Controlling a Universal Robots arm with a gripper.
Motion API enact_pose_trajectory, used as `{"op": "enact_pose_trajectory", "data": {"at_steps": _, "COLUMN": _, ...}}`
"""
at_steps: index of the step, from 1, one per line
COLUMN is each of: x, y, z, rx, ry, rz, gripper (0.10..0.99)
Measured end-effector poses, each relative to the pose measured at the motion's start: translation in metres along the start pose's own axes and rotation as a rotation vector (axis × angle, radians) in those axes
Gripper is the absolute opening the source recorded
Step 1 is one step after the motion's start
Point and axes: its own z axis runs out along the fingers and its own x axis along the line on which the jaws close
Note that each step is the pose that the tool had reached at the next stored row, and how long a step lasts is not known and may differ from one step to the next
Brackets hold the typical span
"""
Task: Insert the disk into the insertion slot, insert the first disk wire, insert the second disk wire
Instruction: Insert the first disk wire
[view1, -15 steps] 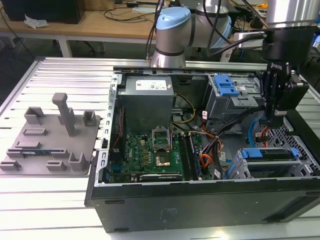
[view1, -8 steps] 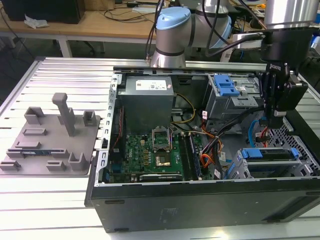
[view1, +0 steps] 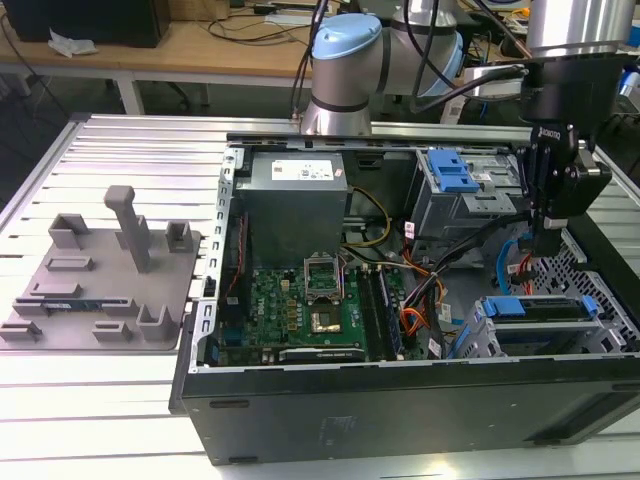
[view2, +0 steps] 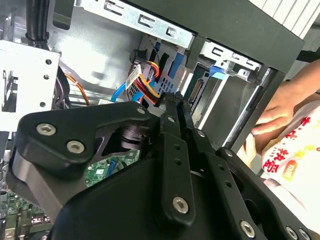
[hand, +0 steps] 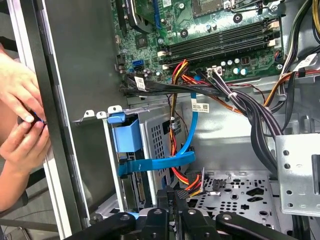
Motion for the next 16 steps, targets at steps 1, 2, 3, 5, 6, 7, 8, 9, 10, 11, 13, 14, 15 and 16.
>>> {"op": "enact_pose_trajectory", "data": {"at_steps": 1, "x": 0.0000, "y": 0.0000, "z": 0.0000, "rx": 0.000, "ry": 0.0001, "rz": 0.000, "gripper": 0.169}}
{"op": "enact_pose_trajectory", "data": {"at_steps": 2, "x": 0.0000, "y": 0.0000, "z": 0.0000, "rx": 0.000, "ry": 0.0000, "rz": 0.000, "gripper": 0.169}}
{"op": "enact_pose_trajectory", "data": {"at_steps": 3, "x": 0.0000, "y": 0.0000, "z": 0.0000, "rx": 0.000, "ry": 0.0000, "rz": 0.000, "gripper": 0.169}}
{"op": "enact_pose_trajectory", "data": {"at_steps": 5, "x": -0.0004, "y": -0.0022, "z": 0.0004, "rx": -0.011, "ry": 0.0007, "rz": -0.005, "gripper": 0.169}}
{"op": "enact_pose_trajectory", "data": {"at_steps": 6, "x": -0.0006, "y": -0.0040, "z": 0.0005, "rx": -0.027, "ry": 0.0025, "rz": -0.013, "gripper": 0.169}}
{"op": "enact_pose_trajectory", "data": {"at_steps": 7, "x": -0.0009, "y": -0.0059, "z": 0.0007, "rx": -0.043, "ry": 0.0041, "rz": -0.021, "gripper": 0.169}}
{"op": "enact_pose_trajectory", "data": {"at_steps": 8, "x": -0.0012, "y": -0.0080, "z": 0.0009, "rx": -0.061, "ry": 0.0056, "rz": -0.029, "gripper": 0.169}}
{"op": "enact_pose_trajectory", "data": {"at_steps": 9, "x": -0.0015, "y": -0.0100, "z": 0.0011, "rx": -0.073, "ry": 0.0061, "rz": -0.035, "gripper": 0.169}}
{"op": "enact_pose_trajectory", "data": {"at_steps": 10, "x": -0.0019, "y": -0.0125, "z": 0.0014, "rx": -0.084, "ry": 0.0049, "rz": -0.040, "gripper": 0.169}}
{"op": "enact_pose_trajectory", "data": {"at_steps": 11, "x": -0.0020, "y": -0.0140, "z": 0.0016, "rx": -0.089, "ry": 0.0021, "rz": -0.042, "gripper": 0.169}}
{"op": "enact_pose_trajectory", "data": {"at_steps": 13, "x": -0.0016, "y": -0.0162, "z": 0.0021, "rx": -0.094, "ry": -0.0218, "rz": -0.041, "gripper": 0.169}}
{"op": "enact_pose_trajectory", "data": {"at_steps": 14, "x": -0.0011, "y": -0.0166, "z": 0.0024, "rx": -0.097, "ry": -0.0395, "rz": -0.040, "gripper": 0.169}}
{"op": "enact_pose_trajectory", "data": {"at_steps": 15, "x": -0.0006, "y": -0.0167, "z": 0.0026, "rx": -0.099, "ry": -0.0507, "rz": -0.039, "gripper": 0.169}}
{"op": "enact_pose_trajectory", "data": {"at_steps": 16, "x": -0.0001, "y": -0.0168, "z": 0.0029, "rx": -0.100, "ry": -0.0582, "rz": -0.039, "gripper": 0.169}}
